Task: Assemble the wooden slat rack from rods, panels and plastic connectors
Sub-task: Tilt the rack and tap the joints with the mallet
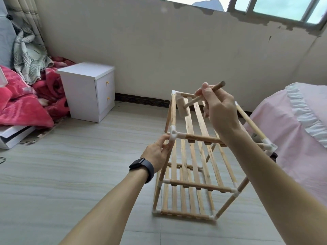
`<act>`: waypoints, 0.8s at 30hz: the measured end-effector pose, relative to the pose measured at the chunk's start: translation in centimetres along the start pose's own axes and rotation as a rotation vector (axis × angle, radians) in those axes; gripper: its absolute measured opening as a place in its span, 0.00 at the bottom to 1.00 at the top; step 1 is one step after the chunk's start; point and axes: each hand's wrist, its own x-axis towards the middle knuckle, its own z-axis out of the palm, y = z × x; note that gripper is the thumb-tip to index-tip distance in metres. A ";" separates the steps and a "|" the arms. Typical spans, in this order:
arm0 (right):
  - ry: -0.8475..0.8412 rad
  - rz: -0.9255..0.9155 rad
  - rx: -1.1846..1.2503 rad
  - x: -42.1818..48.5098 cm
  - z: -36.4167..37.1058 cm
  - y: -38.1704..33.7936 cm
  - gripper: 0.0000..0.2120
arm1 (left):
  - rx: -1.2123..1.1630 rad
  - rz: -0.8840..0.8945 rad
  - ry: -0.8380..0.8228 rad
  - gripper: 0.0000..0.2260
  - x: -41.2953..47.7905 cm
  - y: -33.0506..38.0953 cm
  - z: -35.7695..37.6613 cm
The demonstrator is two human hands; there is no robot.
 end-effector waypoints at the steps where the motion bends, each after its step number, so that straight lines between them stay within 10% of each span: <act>1: 0.053 -0.024 -0.087 0.4 0.7 0.1 0.17 | -0.003 0.001 -0.001 0.22 0.0 -0.1 0.0; 7: 0.088 0.093 0.288 1.6 4.8 -0.3 0.16 | -0.024 0.022 0.010 0.16 0.3 -0.5 0.1; 24: 0.255 -0.126 0.350 4.6 9.0 -0.6 0.20 | -0.050 -0.001 0.003 0.25 0.2 -0.6 0.0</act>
